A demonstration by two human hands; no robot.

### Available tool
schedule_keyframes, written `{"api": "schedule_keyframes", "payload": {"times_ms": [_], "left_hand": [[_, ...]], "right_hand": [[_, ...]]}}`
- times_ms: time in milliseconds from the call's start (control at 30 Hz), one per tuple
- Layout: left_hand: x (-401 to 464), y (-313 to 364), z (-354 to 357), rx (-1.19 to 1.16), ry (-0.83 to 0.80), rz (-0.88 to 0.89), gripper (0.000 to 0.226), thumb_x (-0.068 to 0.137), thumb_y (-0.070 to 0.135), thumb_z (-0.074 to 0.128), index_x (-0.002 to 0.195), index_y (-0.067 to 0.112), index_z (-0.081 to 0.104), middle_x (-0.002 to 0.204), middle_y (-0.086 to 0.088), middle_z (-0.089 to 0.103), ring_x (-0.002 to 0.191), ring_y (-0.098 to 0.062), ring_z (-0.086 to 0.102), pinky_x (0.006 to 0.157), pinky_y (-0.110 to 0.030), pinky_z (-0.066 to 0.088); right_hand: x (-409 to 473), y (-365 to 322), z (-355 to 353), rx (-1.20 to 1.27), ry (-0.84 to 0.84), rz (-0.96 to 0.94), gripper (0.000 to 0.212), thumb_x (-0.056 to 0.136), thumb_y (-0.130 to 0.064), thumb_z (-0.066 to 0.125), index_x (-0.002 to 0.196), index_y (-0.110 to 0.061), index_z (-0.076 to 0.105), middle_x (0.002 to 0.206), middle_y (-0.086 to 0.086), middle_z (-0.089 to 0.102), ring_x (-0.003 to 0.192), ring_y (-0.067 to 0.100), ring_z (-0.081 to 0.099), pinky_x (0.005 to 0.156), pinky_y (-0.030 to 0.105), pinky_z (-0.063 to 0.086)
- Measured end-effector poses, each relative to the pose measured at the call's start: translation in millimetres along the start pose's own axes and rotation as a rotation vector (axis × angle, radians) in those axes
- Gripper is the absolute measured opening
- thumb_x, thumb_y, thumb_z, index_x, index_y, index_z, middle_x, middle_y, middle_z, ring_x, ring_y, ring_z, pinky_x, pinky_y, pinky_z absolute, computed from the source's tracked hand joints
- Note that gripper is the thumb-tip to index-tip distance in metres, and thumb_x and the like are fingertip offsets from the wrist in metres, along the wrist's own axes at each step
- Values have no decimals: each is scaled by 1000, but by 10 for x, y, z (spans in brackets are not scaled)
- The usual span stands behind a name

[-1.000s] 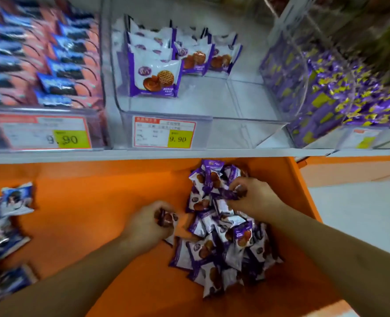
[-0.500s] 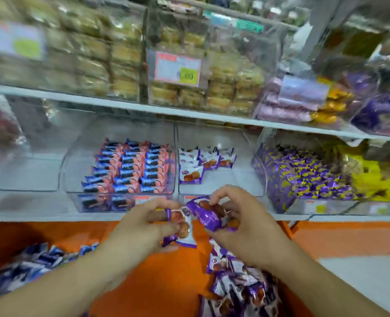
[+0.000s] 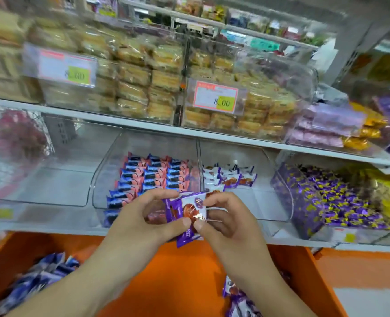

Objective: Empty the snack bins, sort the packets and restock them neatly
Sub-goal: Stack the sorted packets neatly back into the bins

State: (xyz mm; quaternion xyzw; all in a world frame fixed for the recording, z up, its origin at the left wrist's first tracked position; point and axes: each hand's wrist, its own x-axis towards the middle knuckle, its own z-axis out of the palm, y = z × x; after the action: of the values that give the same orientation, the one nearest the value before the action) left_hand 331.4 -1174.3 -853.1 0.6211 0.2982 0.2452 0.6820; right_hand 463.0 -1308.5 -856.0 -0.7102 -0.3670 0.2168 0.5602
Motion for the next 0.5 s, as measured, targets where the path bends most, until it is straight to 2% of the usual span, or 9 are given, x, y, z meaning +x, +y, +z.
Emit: {"api": "schedule_keyframes", "payload": {"times_ms": [67,167,267,367,500], "left_hand": [[37,13,37,14,3,34,44,76,17,89,108,42,73,106,14,77,96,-18,75,84,-45,64],[87,11,95,-19,9,56,34,88,11,78,108,39,75,104,16,77,94,-20,77,91,-50,62],[110,-10,130,19,26,67,38,96,5,69,107,41,74,103,18,76,94,-13,76,93,-52,60],[130,-39,170,55,27,82,40,96,7,69,109,46,72,107,20,75,97,-9,75,91,-43,61],[108,-70,327,34,-21,83,34,92,17,75,106,47,74,97,32,72,94,7,70,87,-32,57]], "right_hand": [[71,25,-10,29,47,21,31,90,-11,80,110,-28,63,108,-1,73,98,16,73,88,38,61],[160,77,-105,50,89,70,30,87,-12,83,109,-24,66,103,-4,76,98,11,73,82,28,60],[216,147,-281,117,152,92,28,87,-7,82,108,-21,70,104,2,77,98,17,74,85,34,60],[219,181,-438,175,200,109,25,89,-6,79,109,-18,71,104,5,77,95,19,76,85,36,59],[157,216,-435,181,149,115,24,88,-10,82,108,-20,71,104,3,77,100,18,75,87,35,59]]}}
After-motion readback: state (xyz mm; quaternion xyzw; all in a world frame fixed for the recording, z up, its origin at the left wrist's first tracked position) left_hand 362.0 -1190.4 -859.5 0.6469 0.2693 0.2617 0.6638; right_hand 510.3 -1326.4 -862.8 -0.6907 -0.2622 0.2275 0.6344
